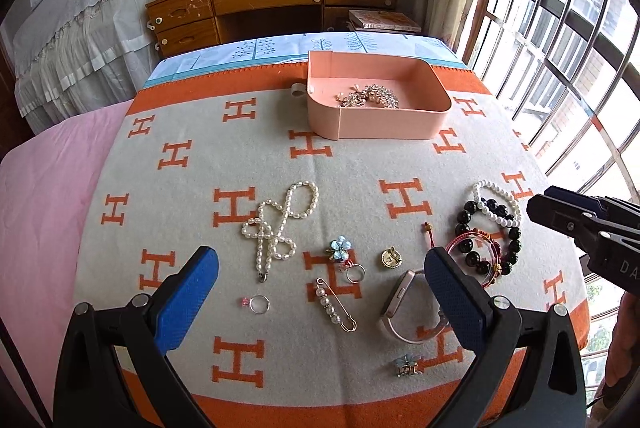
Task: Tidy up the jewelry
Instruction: 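Grasp the red string bracelet with the left tool while the right tool grasps the white pearl bracelet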
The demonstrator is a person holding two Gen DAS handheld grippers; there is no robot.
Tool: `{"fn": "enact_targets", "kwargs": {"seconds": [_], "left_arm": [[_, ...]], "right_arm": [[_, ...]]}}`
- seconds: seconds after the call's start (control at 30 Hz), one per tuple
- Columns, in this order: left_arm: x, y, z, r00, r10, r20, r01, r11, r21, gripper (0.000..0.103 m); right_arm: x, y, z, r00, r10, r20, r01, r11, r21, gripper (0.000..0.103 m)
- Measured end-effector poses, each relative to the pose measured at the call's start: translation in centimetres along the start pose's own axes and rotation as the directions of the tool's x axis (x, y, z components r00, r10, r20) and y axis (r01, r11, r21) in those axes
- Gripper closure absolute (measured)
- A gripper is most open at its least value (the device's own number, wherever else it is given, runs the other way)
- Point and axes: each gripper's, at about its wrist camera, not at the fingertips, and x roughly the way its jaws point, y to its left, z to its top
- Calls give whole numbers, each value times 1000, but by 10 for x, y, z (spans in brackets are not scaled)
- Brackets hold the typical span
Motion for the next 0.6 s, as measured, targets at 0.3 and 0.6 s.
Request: {"fn": "enact_targets", "kwargs": {"seconds": [0.3, 0.6], "left_arm": [[-8, -18, -4, 996, -92, -7, 92, 995, 44, 1], [12, -31, -17, 983, -160, -88, 166, 983, 76, 1]], "right_arm": [[-29, -28, -37, 995, -82, 56, 77, 992, 96, 67], [-31, -53, -71, 995, -85, 51, 74, 979, 191, 58]]}}
